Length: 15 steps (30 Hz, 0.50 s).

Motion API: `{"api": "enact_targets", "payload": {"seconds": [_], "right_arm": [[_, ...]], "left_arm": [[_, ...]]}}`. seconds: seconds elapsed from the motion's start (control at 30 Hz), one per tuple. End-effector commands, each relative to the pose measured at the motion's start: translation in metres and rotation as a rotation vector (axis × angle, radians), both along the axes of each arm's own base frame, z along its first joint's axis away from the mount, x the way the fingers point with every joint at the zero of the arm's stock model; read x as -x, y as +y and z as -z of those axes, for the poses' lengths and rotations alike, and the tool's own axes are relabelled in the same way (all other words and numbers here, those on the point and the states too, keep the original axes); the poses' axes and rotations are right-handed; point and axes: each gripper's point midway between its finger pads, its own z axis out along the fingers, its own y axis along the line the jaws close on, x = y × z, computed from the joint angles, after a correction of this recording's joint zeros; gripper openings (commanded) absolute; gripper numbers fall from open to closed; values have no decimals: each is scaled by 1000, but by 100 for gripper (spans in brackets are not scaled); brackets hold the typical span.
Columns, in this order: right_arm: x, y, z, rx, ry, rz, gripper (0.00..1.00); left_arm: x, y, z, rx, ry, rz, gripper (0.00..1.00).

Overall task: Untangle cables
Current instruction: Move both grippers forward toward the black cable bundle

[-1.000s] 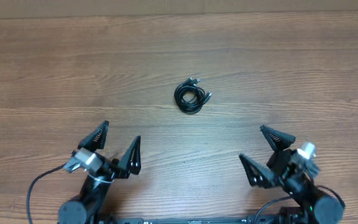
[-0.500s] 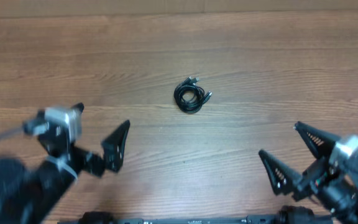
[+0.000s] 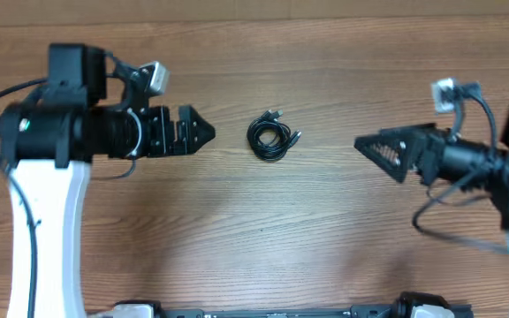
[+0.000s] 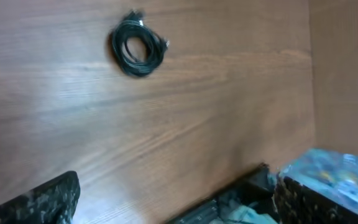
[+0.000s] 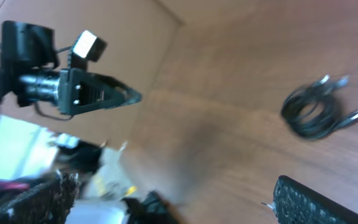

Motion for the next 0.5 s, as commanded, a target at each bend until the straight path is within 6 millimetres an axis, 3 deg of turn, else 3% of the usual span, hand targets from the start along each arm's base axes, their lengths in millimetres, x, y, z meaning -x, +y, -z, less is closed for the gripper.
{"api": "enact_targets", "payload": {"seconds": [0.0, 0.13, 0.23, 0.37, 0.43, 0.47], "right_arm": [[-19, 9, 40, 75, 170, -3, 100], [-45, 20, 110, 303, 372, 72, 100], [-76, 37, 168, 443, 519, 199, 100], [-111, 73, 210, 421, 552, 217, 100], [-122, 87, 224, 389, 565, 206, 93], [-127, 94, 234, 387, 564, 193, 84]], "left_arm": [[-9, -7, 18, 37, 118, -1, 100], [-24, 11, 64, -142, 234, -51, 100], [-39, 11, 91, -184, 289, -61, 100], [-63, 15, 119, -223, 302, -69, 100], [-70, 17, 130, -241, 309, -73, 100], [-72, 17, 136, -242, 323, -72, 100]]}}
